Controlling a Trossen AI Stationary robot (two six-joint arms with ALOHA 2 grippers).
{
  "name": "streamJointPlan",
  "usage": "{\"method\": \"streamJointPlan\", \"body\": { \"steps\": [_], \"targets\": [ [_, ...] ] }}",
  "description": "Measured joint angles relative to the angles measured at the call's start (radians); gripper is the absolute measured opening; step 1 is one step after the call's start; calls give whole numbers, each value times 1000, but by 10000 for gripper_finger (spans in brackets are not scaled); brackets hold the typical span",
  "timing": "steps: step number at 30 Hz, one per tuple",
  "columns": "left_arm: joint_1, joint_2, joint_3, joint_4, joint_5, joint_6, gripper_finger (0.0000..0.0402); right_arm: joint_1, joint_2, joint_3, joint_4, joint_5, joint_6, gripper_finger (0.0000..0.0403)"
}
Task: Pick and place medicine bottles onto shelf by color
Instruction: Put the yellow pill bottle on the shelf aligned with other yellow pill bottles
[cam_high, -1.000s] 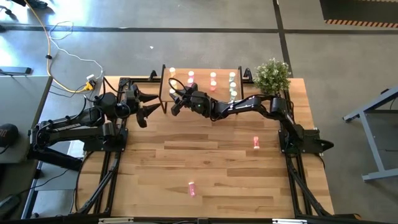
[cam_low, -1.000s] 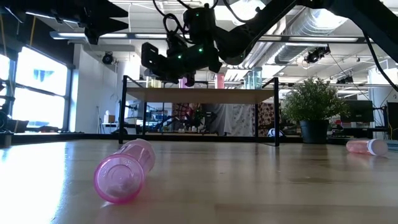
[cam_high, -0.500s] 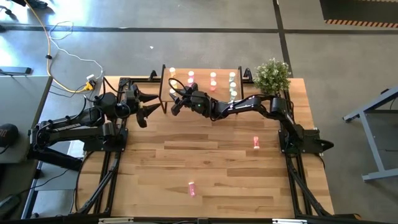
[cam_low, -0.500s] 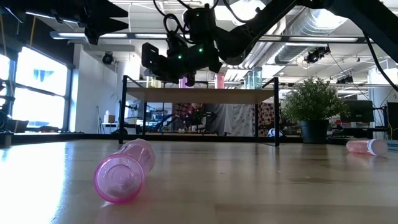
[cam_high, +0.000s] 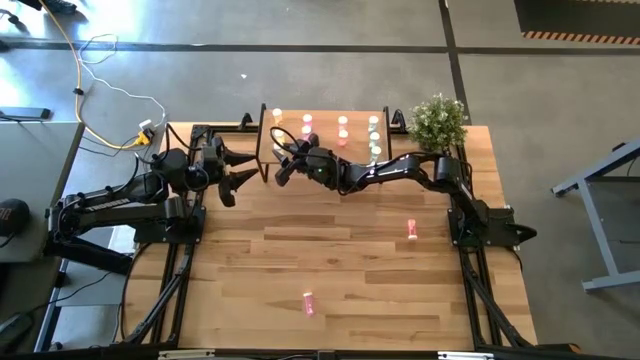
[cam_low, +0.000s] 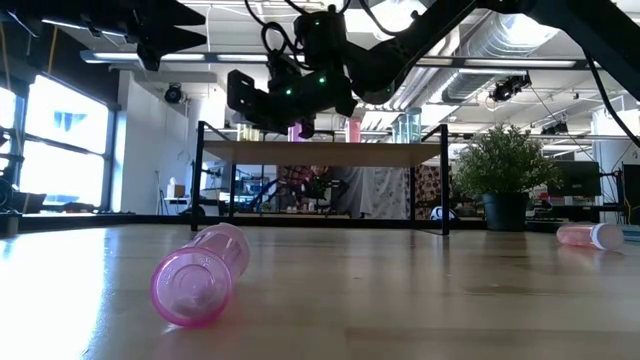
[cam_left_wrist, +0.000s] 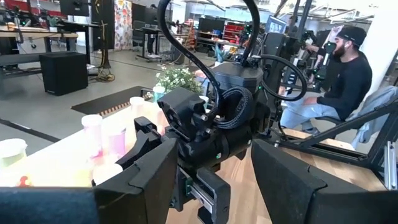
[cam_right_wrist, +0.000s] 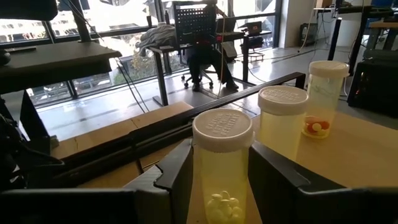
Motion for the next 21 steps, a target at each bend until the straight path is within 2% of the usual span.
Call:
{"method": "streamJointPlan", "body": {
  "steps": [15, 21],
  "targets": [
    [0, 0, 0, 0, 0, -3, 195, -1, -1, 0, -22, -29, 46, 136],
    [0, 0, 0, -1, 0, -3, 195, -2, -32, 0, -91, -30, 40, 136]
  ]
}}
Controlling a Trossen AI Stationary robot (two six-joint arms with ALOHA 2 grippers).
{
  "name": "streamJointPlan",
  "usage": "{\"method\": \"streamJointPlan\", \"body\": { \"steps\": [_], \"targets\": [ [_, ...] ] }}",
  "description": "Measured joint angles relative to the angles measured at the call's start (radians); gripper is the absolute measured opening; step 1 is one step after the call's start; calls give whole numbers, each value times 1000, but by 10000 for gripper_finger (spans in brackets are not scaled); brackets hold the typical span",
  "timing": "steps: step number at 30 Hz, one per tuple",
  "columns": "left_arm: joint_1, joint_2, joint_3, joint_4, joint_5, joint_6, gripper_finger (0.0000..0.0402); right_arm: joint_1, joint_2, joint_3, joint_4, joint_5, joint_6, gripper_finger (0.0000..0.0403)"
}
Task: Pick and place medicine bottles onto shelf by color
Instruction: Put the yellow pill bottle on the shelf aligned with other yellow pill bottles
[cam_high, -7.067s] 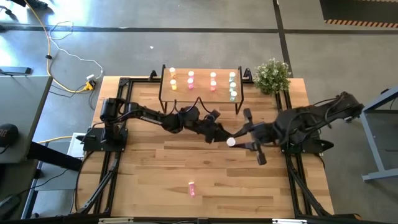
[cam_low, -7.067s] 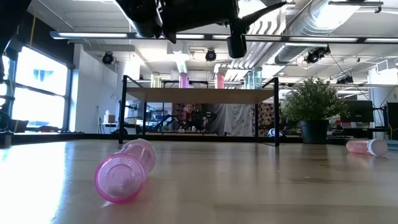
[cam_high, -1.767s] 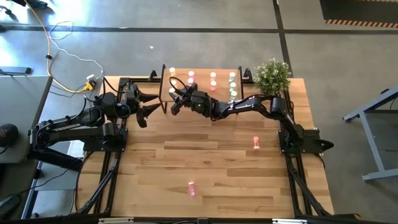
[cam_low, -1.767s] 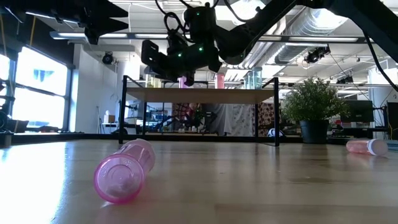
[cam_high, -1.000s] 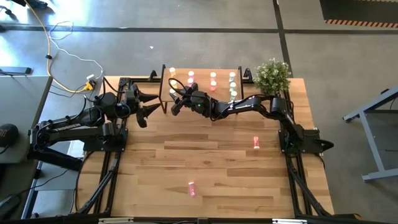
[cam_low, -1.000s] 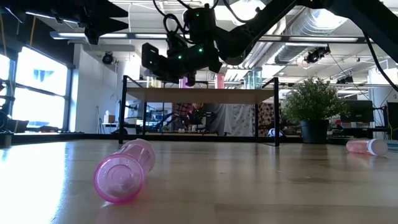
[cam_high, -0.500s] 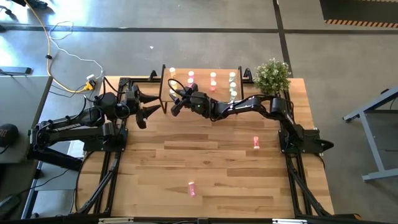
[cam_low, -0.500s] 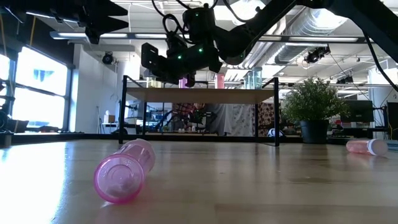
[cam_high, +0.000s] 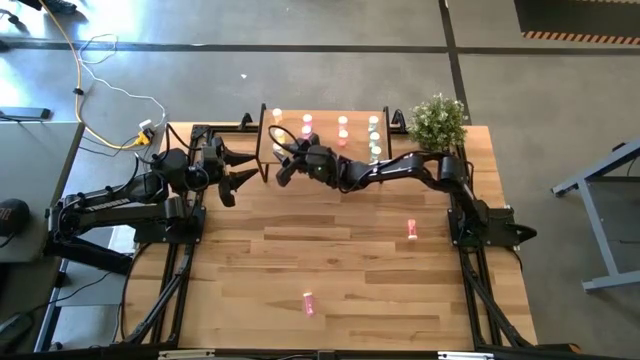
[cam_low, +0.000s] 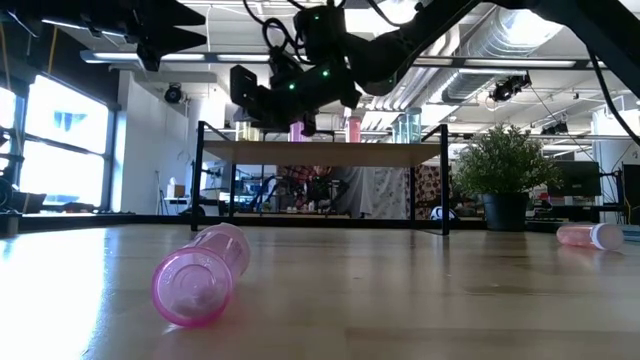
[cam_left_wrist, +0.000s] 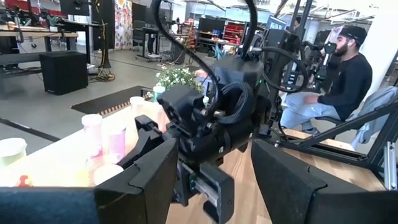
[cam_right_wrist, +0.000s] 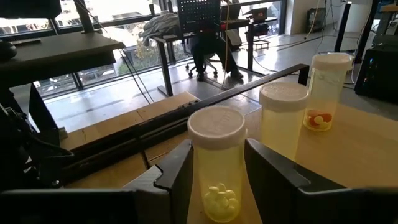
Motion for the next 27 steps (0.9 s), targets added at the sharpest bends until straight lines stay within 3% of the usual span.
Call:
{"method": "streamJointPlan", "body": {
  "steps": [27],
  "targets": [
    [0, 0, 0, -3, 1, -15, 195, 9, -37, 1, -128, 8, 24, 136]
  ]
}}
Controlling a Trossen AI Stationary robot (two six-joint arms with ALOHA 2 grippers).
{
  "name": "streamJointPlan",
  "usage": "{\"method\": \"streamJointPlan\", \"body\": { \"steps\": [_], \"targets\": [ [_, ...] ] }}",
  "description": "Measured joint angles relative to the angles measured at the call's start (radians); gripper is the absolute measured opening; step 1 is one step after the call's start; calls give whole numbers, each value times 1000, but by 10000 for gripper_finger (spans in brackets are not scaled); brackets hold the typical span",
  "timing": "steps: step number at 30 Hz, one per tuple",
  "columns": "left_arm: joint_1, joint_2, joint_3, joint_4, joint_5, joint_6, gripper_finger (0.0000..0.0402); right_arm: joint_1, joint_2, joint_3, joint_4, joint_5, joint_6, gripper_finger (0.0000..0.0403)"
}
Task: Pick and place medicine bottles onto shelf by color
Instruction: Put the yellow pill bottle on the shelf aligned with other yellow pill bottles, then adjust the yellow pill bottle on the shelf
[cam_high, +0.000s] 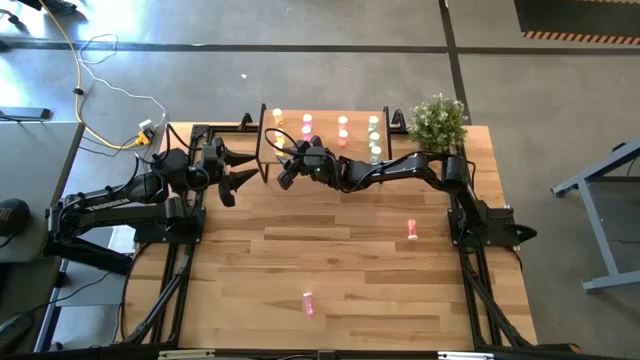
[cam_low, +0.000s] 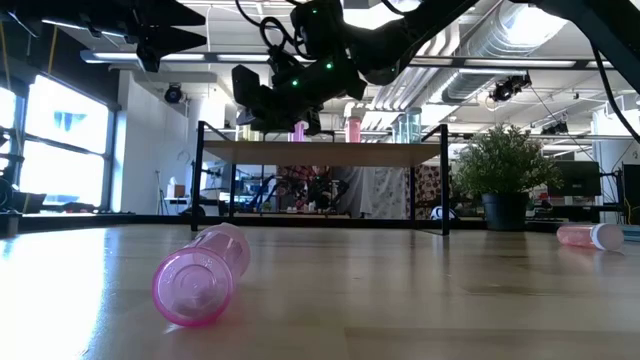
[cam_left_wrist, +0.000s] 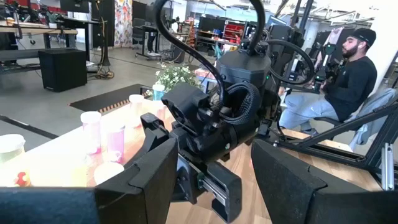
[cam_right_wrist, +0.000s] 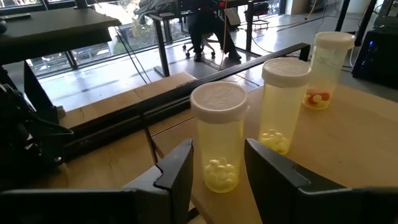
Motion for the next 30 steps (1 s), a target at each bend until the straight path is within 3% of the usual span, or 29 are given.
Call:
{"method": "streamJointPlan", "body": {
  "steps": [30],
  "targets": [
    [0, 0, 0, -37, 0, 0, 195, 20, -52, 0, -103, 7, 8, 136]
  ]
}}
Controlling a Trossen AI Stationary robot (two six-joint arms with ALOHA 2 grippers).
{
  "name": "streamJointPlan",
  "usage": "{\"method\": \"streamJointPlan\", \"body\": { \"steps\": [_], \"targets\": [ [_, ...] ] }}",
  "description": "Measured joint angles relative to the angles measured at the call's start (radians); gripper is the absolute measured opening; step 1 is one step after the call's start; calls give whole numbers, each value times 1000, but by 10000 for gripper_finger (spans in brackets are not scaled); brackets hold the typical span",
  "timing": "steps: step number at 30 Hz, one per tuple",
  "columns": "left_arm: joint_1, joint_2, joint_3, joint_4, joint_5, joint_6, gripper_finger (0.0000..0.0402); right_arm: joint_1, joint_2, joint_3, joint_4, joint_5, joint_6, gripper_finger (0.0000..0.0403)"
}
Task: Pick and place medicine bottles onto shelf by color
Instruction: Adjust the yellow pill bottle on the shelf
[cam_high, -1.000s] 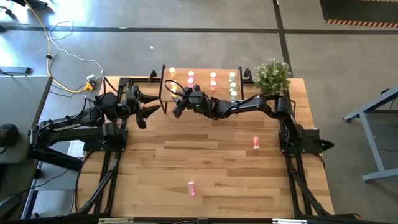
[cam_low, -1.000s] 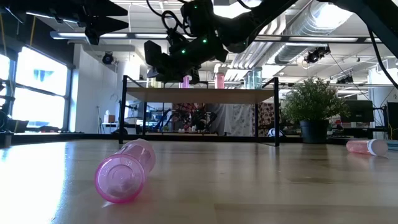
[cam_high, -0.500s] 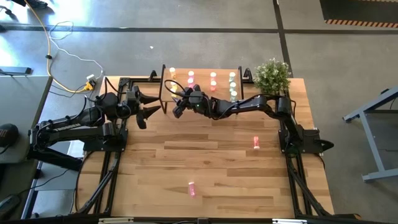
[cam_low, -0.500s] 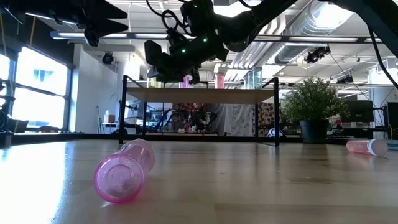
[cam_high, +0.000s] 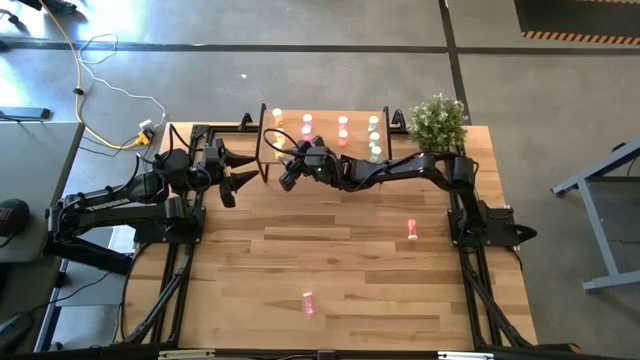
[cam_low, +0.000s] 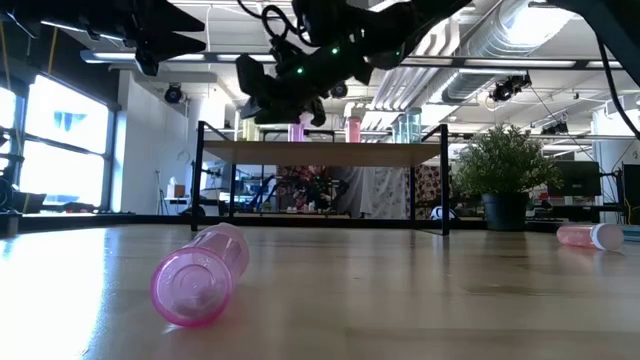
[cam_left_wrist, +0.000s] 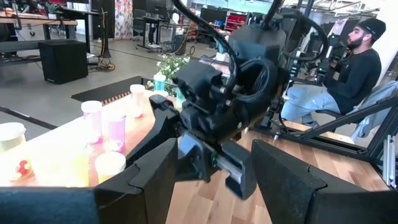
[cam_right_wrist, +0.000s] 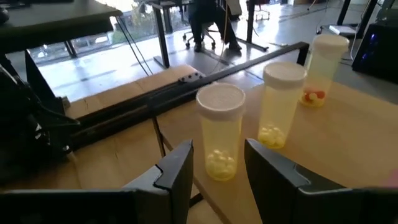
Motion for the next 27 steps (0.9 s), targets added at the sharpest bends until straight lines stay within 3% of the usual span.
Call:
{"method": "streamJointPlan", "body": {
  "steps": [14, 19, 27],
  "targets": [
    [0, 0, 0, 0, -21, 18, 195, 19, -188, 0, -244, -128, 102, 134],
    [0, 0, 0, -1, -76, 17, 195, -11, -257, 18, -258, -170, 16, 133],
    [31, 6, 0, 0, -136, 18, 195, -122, -263, 244, -408, -251, -187, 133]
  ]
}}
